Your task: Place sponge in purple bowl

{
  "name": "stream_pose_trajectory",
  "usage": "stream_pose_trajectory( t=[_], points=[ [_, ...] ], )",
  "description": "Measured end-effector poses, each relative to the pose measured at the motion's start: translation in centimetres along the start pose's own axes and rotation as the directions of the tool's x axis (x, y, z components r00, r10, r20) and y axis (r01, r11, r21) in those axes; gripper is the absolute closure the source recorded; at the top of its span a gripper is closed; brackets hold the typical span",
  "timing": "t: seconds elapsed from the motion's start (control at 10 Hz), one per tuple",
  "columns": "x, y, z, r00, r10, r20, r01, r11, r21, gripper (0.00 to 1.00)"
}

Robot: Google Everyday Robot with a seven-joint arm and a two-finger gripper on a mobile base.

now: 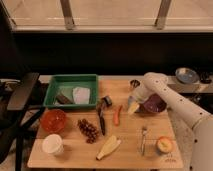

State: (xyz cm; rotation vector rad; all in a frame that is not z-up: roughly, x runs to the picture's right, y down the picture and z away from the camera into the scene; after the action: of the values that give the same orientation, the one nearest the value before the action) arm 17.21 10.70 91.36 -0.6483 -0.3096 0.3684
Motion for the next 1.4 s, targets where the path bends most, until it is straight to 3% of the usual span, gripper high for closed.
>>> stream_pose_trajectory(
  t=[0.1,0.4,0.8,1.1,1.4],
  points=[
    [0.1,0.0,0.1,1.000,-0.005,0.007,0.005,1.000,-0.003,0.27],
    [0.7,0.6,-0.2,1.000,-0.016,0.025,0.017,1.000,-0.025,0.59],
    [-0.1,1.5,-2.1,0.998,-0.048,0.041,0.049,0.999,-0.005,0.95],
    [-2.9,2.0,-5.4,0.991,-0.107,0.084,0.103,0.993,0.049,1.00],
    [-6.4,2.2,-10.1,0.974,-0.180,0.141,0.162,0.978,0.127,1.00]
  ],
)
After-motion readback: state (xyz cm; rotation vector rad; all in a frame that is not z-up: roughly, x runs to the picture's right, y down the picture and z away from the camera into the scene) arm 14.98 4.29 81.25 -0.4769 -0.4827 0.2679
